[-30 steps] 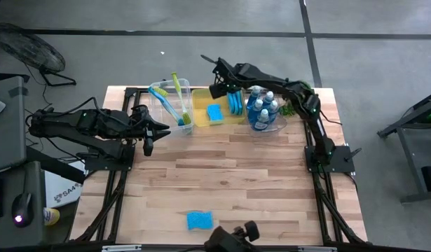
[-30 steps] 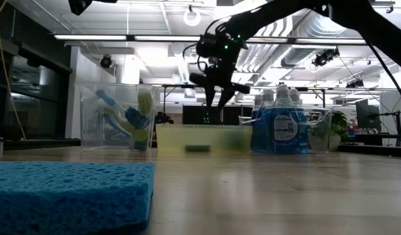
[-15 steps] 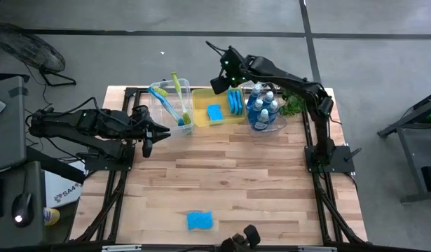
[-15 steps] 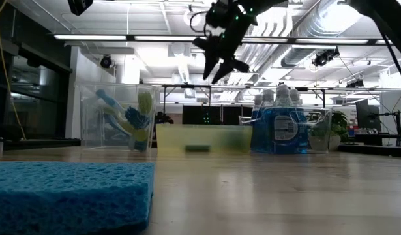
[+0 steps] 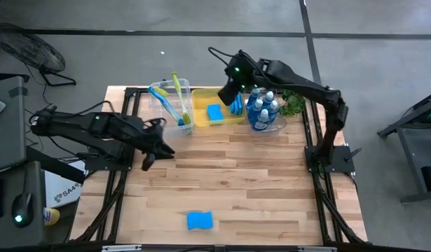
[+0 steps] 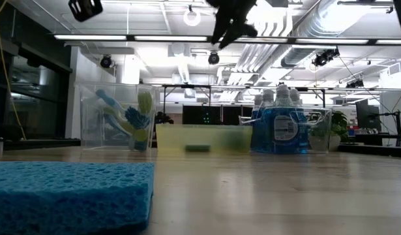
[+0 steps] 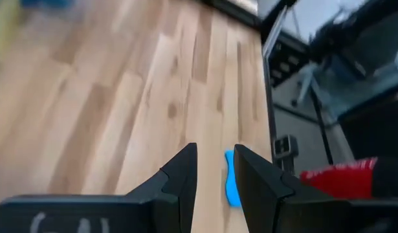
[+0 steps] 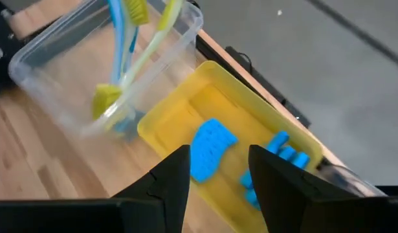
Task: Pick & Place Kitchen Sink Supplies
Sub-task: Put the blue sponge into the yellow bin
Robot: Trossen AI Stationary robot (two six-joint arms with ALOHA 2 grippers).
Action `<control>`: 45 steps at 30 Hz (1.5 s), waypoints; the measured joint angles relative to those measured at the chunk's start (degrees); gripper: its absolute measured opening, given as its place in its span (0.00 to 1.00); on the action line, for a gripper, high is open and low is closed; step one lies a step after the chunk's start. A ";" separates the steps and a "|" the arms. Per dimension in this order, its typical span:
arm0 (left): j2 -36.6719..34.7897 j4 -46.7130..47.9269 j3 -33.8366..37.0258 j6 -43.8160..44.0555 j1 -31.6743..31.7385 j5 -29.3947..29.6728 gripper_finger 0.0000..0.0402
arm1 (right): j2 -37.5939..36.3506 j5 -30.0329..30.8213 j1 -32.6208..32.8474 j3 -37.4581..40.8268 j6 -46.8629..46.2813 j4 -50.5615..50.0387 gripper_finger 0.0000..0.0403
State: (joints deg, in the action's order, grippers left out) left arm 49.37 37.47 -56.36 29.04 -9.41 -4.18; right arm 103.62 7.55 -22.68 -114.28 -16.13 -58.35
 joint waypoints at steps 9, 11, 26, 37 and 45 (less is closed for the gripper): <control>9.90 0.04 0.02 -0.09 -3.76 -1.17 0.25 | -6.01 12.83 10.19 0.00 0.23 -10.91 0.37; 11.97 0.00 0.02 -0.10 -5.57 -0.93 0.25 | -6.67 14.89 12.49 0.00 -1.66 -13.64 0.37; 23.88 -1.35 0.08 -0.70 -13.90 0.06 0.25 | -9.33 26.45 29.21 11.17 -19.61 -17.98 0.37; 30.58 -8.70 0.06 4.68 -16.70 -5.63 0.39 | -14.13 26.54 38.93 27.14 -31.37 -5.25 0.37; 38.61 -16.31 0.06 10.33 -17.63 -8.66 0.53 | -14.92 26.51 45.80 29.86 -34.91 -4.10 0.37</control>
State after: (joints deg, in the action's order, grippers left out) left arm 87.98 21.16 -56.30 39.37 -27.04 -12.85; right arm 88.70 34.06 23.12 -84.42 -51.04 -62.45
